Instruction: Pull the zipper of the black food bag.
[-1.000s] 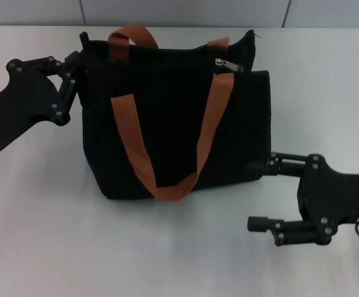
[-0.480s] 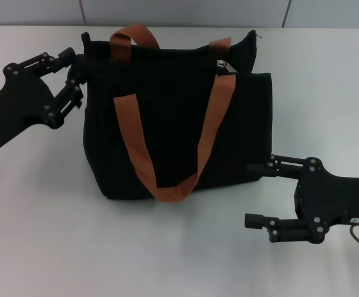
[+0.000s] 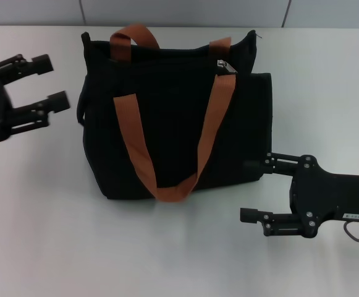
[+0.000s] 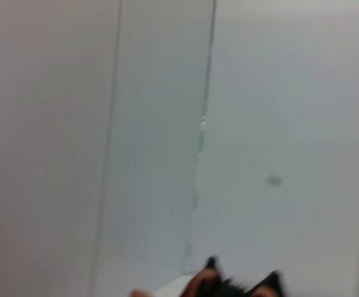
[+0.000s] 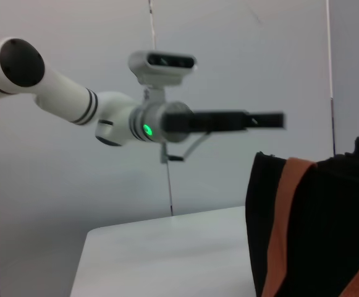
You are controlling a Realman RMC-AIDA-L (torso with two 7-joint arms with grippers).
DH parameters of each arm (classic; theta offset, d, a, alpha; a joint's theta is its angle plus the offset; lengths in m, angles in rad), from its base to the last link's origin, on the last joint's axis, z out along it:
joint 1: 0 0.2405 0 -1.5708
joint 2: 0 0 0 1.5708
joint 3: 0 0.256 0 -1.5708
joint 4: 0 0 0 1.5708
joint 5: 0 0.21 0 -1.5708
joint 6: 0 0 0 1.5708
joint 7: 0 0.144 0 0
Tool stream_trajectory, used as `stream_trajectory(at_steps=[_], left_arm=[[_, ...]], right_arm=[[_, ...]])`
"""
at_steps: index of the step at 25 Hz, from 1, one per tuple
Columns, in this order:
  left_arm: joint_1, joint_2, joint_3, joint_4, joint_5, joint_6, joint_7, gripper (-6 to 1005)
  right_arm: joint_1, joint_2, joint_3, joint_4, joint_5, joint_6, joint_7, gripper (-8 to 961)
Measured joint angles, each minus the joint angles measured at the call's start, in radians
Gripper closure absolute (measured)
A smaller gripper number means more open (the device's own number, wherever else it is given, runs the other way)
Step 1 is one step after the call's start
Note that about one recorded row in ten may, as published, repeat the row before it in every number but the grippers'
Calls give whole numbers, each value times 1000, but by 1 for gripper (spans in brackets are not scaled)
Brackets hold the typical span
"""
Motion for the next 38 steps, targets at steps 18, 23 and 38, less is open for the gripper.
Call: stream_trajectory(at_steps=[18, 23, 38], left_arm=[[27, -85, 265, -91, 110, 38, 100, 217], [20, -91, 268, -156, 150, -10, 169, 217], [16, -98, 268, -162, 176, -43, 208, 217]], right_arm=[[13, 2, -6, 76, 1, 1, -13, 183], [25, 1, -39, 135, 0, 20, -44, 183], [35, 2, -51, 176, -1, 54, -80, 183]])
